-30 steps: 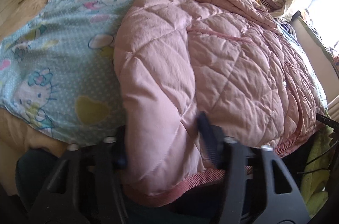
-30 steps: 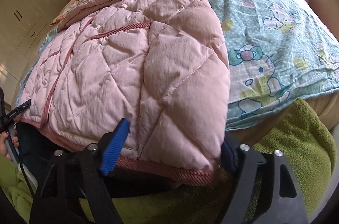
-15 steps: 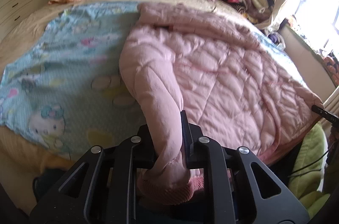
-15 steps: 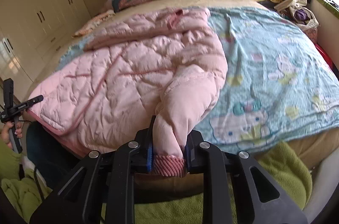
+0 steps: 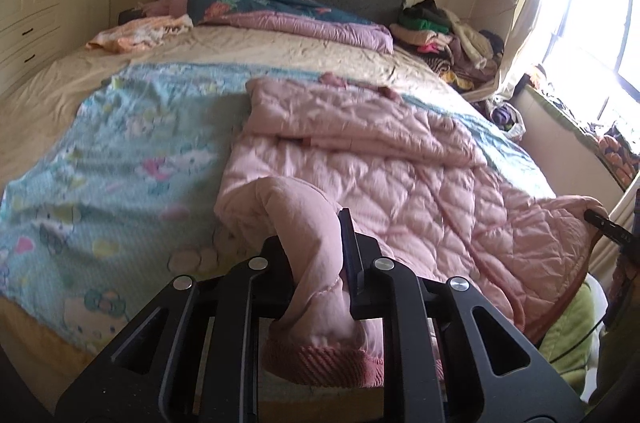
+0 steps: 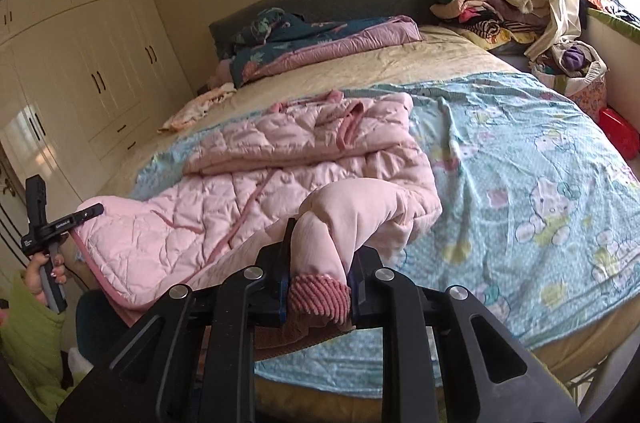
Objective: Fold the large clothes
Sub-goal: 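Lift the hem with both grippers and fold it toward the collar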
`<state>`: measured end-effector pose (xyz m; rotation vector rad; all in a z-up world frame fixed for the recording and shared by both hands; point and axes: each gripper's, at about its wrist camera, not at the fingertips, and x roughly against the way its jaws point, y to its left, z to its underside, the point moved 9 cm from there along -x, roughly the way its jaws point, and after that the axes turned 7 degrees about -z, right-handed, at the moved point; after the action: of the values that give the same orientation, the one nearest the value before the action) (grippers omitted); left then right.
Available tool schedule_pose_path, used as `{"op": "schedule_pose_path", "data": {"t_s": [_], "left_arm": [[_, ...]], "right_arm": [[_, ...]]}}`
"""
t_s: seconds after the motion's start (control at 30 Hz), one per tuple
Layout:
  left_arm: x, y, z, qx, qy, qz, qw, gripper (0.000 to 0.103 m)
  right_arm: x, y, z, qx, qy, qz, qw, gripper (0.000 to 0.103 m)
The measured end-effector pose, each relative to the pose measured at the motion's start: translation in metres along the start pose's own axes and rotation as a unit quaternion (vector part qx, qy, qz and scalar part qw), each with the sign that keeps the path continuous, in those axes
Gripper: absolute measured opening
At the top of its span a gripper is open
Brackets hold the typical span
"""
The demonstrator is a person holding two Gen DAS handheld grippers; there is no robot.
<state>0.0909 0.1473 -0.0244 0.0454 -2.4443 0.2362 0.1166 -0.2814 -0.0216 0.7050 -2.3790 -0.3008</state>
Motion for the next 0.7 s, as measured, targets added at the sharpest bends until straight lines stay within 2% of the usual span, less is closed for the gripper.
{"op": "schedule_pose_path", "data": {"t_s": [0.43,0.7], "left_arm": [[0.003,0.0,-0.061,0.016,-0.046,0.006,0.9988,0.01],[0.002,0.003,-0.08,0.023,-0.054,0.005,0.9983,0.01]], "right_arm": [[-0.002,-0.002,-0.061,-0.012,-0.052,-0.011,0.998,0.018],[-0.005,-0.005,-0.089,-0.015,-0.071,-0.009,0.997,0.018]]}}
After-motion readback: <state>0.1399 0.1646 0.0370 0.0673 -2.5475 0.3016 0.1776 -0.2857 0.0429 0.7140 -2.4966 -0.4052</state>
